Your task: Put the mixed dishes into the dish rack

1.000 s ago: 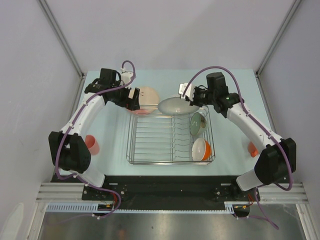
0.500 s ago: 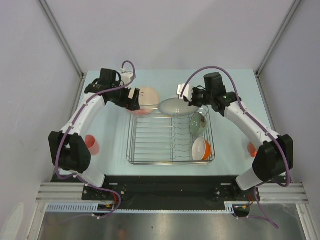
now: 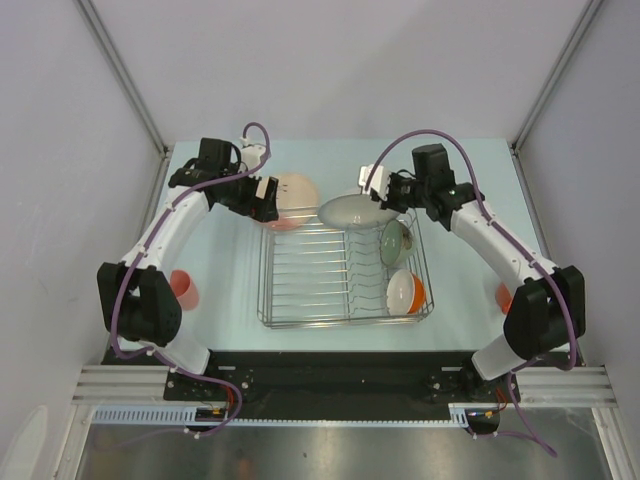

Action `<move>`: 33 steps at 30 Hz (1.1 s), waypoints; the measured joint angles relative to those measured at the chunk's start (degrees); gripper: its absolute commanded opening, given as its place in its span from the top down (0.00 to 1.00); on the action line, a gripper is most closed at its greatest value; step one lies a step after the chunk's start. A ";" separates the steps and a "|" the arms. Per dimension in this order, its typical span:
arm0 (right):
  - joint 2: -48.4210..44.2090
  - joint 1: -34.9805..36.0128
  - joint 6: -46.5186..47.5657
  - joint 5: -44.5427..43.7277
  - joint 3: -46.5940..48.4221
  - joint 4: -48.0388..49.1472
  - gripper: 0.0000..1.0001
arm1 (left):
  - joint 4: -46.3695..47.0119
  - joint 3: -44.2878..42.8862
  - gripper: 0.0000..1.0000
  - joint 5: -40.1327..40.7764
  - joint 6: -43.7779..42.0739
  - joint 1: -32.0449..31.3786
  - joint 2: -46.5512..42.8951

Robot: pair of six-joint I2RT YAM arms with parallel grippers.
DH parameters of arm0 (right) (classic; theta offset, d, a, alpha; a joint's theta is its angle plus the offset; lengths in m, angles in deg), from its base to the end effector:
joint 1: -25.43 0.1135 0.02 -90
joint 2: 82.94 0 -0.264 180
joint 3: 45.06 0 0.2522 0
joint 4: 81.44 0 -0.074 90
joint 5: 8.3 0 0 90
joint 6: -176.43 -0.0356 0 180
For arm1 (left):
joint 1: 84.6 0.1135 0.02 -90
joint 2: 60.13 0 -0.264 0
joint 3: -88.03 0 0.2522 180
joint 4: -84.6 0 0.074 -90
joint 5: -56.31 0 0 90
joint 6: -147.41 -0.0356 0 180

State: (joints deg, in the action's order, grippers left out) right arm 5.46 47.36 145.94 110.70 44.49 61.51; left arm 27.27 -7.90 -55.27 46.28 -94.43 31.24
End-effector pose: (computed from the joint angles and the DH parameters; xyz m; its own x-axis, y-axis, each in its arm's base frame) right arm 0.3182 0.1467 0.3208 0.3194 -0.6839 -0.6560 -0.8193 0.1485 -0.5538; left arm 0.3352 -0.0714 0.3122 -0.6968 0.3029 -0.6502 0.5223 0.8355 -0.1705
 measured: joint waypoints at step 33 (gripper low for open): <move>-7.43 -2.54 -12.90 -1.73 -8.83 -1.66 0.00 | -0.07 0.00 0.00 -0.07 -0.09 0.20 0.00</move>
State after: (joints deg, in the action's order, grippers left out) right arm -1.97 44.83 133.04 108.97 35.66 59.85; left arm 27.20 -7.90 -55.34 46.19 -94.23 31.24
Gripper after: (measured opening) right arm 0.994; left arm 0.996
